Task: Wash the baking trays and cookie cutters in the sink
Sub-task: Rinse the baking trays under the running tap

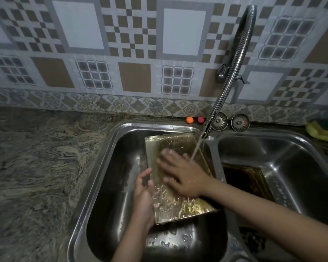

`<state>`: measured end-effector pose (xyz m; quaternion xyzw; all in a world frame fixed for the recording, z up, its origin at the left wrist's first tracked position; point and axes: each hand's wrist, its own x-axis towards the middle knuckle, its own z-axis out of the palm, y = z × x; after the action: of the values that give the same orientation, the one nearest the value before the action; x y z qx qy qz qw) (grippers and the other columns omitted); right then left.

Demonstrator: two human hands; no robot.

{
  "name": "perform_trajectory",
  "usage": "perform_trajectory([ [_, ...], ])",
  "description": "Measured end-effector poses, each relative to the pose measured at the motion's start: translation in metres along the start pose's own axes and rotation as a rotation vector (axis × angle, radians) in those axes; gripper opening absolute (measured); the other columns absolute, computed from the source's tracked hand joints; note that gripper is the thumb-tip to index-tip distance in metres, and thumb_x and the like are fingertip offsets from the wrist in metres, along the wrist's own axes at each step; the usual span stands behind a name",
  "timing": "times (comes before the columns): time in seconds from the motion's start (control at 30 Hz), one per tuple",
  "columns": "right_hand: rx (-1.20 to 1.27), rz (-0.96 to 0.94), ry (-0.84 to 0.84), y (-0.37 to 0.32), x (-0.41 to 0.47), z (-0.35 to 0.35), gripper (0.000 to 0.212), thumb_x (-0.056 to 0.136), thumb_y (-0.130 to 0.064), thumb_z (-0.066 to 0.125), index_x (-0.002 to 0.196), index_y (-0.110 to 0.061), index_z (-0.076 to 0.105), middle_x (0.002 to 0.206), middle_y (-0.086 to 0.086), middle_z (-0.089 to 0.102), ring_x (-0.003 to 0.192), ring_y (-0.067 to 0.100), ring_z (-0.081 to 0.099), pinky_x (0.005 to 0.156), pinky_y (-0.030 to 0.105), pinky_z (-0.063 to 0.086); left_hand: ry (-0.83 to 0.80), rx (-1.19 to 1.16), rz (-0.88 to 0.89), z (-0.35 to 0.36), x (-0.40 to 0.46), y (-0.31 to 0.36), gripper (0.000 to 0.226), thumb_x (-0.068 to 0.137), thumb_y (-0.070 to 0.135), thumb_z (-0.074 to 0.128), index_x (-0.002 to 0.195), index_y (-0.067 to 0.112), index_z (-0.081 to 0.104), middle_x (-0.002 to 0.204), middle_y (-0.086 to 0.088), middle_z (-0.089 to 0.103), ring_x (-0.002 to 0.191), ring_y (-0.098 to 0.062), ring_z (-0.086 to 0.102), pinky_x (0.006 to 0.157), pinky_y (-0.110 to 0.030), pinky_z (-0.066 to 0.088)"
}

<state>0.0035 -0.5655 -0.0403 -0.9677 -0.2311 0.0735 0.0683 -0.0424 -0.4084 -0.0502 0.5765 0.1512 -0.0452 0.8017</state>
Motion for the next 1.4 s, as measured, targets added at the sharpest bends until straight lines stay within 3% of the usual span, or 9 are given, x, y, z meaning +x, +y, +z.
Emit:
perform_trajectory([
  [0.1,0.063,0.506,0.045,0.010,0.017,-0.009,0.070,0.096,-0.056,0.015,0.152,-0.019,-0.006,0.159,0.009,-0.013,0.145,0.033,-0.010,0.115,0.061,-0.004,-0.083,0.062,0.027,0.009,-0.006,-0.001,0.032,0.096,0.001,0.042,0.112,0.025,0.057,0.130,0.008,0.049,0.112,-0.006,0.047,0.074,-0.018,0.038],
  [0.27,0.102,-0.054,0.038,-0.031,-0.022,0.008,0.063,0.097,-0.052,0.021,0.151,-0.032,-0.003,0.158,-0.009,-0.016,0.144,0.012,-0.018,0.117,0.050,-0.008,-0.095,0.014,0.008,0.011,-0.004,0.008,0.031,0.097,0.002,0.041,0.110,0.025,0.057,0.125,0.007,0.056,0.110,-0.008,0.054,0.071,-0.020,0.045],
  [0.47,0.142,0.463,0.102,0.004,-0.002,-0.003,0.064,0.098,-0.050,0.022,0.152,-0.023,0.001,0.160,0.007,-0.010,0.146,0.028,-0.011,0.116,0.059,-0.001,-0.123,0.148,0.041,0.006,-0.003,0.000,0.034,0.096,0.003,0.043,0.105,0.032,0.060,0.137,0.000,0.049,0.125,-0.019,0.046,0.095,-0.031,0.043],
  [0.57,0.221,0.093,0.058,-0.036,-0.023,0.005,0.060,0.099,-0.046,0.029,0.151,-0.034,0.002,0.158,-0.004,-0.016,0.145,0.016,-0.017,0.117,0.050,-0.007,-0.082,0.104,0.048,0.004,0.002,0.004,0.035,0.096,-0.001,0.041,0.105,0.028,0.059,0.132,0.001,0.052,0.117,-0.012,0.049,0.085,-0.024,0.043],
  [0.67,0.470,-0.142,0.023,-0.034,-0.049,-0.001,0.042,0.097,-0.035,0.044,0.139,-0.033,0.045,0.156,-0.008,0.022,0.146,0.007,0.012,0.120,0.037,0.006,-0.036,0.086,0.018,-0.014,0.016,0.003,0.040,0.096,0.005,0.042,0.101,0.039,0.063,0.135,-0.009,0.053,0.126,-0.031,0.048,0.102,-0.055,0.040],
  [0.73,0.536,-0.063,0.237,-0.019,-0.061,-0.007,0.036,0.093,-0.036,0.046,0.120,-0.022,0.065,0.144,-0.003,0.047,0.136,0.010,0.038,0.113,0.041,0.033,-0.004,0.127,0.017,-0.025,0.021,0.005,0.042,0.096,0.009,0.042,0.098,0.044,0.063,0.136,-0.008,0.052,0.127,-0.033,0.047,0.103,-0.060,0.037],
  [0.83,0.498,0.176,0.540,0.003,-0.072,-0.013,0.030,0.090,-0.034,0.052,0.114,-0.022,0.067,0.141,-0.005,0.042,0.133,0.011,0.035,0.109,0.037,0.035,-0.011,0.136,0.033,-0.030,0.021,0.013,0.042,0.096,0.007,0.043,0.097,0.044,0.064,0.134,-0.005,0.054,0.126,-0.028,0.049,0.106,-0.056,0.037],
  [1.2,1.314,0.476,0.495,-0.014,-0.091,-0.009,0.035,0.096,-0.004,0.048,0.118,-0.026,0.063,0.119,-0.003,0.060,0.107,0.008,0.058,0.073,0.011,0.050,-0.080,0.243,-0.153,-0.027,0.020,0.000,0.031,0.094,0.016,0.044,0.103,0.038,0.064,0.126,-0.007,0.058,0.115,-0.028,0.055,0.099,-0.054,0.044],
  [1.4,1.061,0.439,0.506,-0.020,-0.096,-0.014,0.032,0.096,-0.010,0.050,0.119,-0.028,0.062,0.116,-0.015,0.056,0.112,-0.001,0.050,0.089,0.007,0.040,-0.284,0.375,-0.047,0.003,-0.005,0.022,0.024,0.097,0.028,0.047,0.118,0.026,0.060,0.129,0.000,0.054,0.118,-0.021,0.051,0.100,-0.041,0.042],
])
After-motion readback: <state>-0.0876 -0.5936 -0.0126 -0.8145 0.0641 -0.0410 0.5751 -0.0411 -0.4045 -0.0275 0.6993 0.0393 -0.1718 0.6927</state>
